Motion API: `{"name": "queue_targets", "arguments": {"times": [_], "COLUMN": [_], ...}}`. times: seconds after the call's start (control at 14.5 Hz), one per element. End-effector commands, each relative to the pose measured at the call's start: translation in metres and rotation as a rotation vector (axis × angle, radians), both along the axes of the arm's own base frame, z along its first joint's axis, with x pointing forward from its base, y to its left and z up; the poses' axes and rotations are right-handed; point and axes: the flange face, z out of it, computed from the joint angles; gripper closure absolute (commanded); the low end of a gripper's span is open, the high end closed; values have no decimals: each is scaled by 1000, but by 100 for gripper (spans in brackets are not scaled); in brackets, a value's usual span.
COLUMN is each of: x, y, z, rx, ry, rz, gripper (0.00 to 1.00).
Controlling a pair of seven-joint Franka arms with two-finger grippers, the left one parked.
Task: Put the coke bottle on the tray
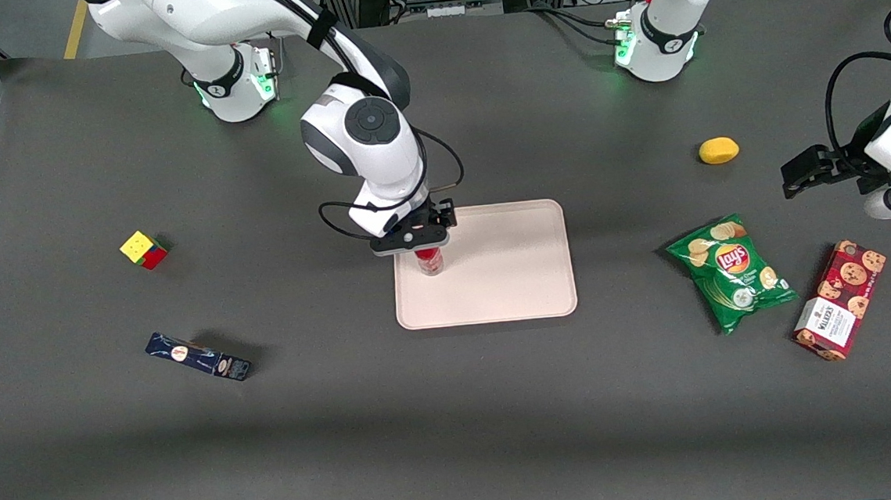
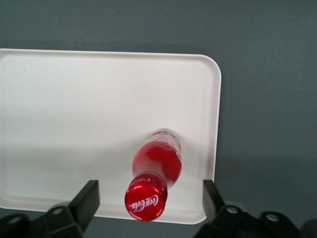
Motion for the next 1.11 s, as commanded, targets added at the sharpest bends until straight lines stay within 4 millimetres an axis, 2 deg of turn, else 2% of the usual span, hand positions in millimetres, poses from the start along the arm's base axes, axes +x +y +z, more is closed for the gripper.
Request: {"name": "queue_targets", "arguments": {"times": [0.0,0.21,0.35,0.41,0.55,0.62,0.76,0.9,0.97,1.04], "x": [3,4,5,10,22,26,27,22,20,24], "y": [3,2,1,-2,-7,-17,-51,-101,-155,-187], "z": [9,10,25,48,114,143,204,259,296,308], "rx": [6,7,6,-14,-64,-95,-100,-78,-80,-90], "ry": [-30,-31,-41,-38,-21,-8,-11,-31,-33,-19], "rz": [-6,-6,-7,-17,-32,17,144,121,108,70], "gripper": [0,0,0,0,0,0,0,0,0,0]}}
